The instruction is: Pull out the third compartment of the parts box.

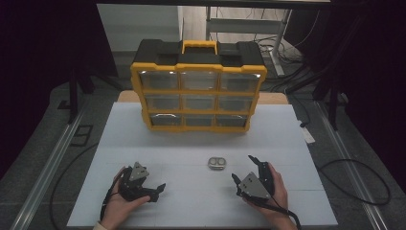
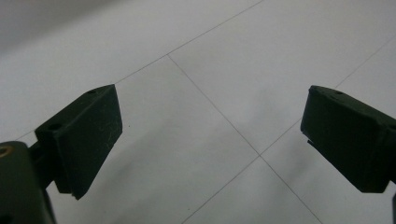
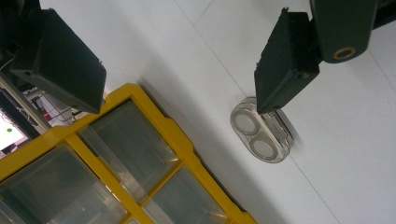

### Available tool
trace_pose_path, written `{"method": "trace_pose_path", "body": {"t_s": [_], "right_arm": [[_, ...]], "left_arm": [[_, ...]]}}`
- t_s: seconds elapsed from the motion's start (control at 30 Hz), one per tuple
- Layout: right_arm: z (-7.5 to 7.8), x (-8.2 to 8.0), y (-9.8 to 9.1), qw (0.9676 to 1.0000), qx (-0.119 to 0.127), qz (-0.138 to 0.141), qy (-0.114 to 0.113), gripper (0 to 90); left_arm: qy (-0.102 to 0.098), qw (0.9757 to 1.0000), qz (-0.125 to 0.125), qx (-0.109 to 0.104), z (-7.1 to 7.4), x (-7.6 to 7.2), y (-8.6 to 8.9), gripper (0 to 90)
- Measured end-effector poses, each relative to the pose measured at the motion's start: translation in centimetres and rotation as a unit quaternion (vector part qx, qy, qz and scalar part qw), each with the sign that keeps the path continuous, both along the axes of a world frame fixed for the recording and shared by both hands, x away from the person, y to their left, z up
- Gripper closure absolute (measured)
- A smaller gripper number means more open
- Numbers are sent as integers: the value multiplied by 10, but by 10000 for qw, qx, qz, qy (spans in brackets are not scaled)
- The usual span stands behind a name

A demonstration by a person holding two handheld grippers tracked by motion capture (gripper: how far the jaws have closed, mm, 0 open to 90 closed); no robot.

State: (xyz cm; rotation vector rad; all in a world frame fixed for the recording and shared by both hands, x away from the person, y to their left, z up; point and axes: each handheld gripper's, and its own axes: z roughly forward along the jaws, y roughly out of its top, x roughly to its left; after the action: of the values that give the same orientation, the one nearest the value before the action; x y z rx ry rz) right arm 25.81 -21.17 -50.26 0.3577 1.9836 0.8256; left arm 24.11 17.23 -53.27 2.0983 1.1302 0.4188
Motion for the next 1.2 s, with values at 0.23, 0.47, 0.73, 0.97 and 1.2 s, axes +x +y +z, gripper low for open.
{"method": "trace_pose_path", "body": {"t_s": [0.23,0.47,0.73,0.97,1.2], "right_arm": [[2,1,1,10000,-56,8,-61,170],[5,1,1,9998,-150,31,-126,167],[9,4,2,9996,-179,3,-196,171],[15,6,5,9993,-225,37,-308,174],[21,11,8,9989,-232,75,-403,176]], "left_arm": [[3,10000,-4,-2,0,0,0,61],[3,10000,-2,5,0,0,-1,61],[-3,10000,-1,0,0,0,-1,61],[10,10000,-13,-6,0,0,-1,61],[4,10000,-1,-11,0,0,0,62]]}}
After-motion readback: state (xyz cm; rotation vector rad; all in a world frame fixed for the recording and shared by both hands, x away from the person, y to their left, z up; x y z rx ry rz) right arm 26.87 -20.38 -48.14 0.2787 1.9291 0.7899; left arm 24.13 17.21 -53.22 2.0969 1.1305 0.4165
